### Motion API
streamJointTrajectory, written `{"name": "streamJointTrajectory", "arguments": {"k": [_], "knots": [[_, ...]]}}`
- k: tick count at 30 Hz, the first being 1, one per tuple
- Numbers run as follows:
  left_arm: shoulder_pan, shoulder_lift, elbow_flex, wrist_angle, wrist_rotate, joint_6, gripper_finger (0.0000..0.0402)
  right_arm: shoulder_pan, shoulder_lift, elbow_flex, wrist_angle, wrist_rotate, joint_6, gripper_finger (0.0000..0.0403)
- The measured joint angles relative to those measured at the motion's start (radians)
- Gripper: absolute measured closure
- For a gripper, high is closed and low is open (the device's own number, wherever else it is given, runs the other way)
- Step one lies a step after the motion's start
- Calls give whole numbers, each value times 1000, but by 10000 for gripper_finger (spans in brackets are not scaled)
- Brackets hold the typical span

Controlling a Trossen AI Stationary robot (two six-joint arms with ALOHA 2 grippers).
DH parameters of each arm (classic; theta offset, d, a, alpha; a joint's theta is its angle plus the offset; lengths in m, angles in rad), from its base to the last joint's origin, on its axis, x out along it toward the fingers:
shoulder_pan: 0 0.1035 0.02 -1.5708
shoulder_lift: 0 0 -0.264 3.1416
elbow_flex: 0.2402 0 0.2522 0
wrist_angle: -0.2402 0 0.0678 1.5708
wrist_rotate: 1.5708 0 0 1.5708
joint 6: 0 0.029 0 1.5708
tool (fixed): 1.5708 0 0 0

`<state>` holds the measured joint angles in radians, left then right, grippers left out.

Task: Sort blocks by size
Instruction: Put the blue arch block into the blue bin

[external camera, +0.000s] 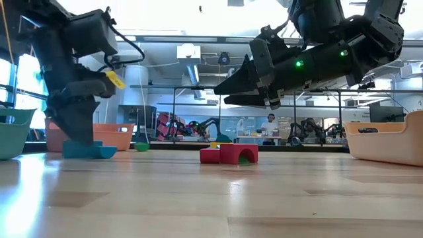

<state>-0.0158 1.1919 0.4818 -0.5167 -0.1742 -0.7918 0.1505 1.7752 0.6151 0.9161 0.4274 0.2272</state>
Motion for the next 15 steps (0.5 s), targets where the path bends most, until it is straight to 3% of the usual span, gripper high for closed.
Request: {"name": "streamJointTrajectory", "arguments": {"k": [7,15], "knots": [[0,0,-42,52,8,11,295,0,0,0,0,0,0,137],[-21,0,-29,137,11,97,390,0,0,0,0,0,0,137]]}}
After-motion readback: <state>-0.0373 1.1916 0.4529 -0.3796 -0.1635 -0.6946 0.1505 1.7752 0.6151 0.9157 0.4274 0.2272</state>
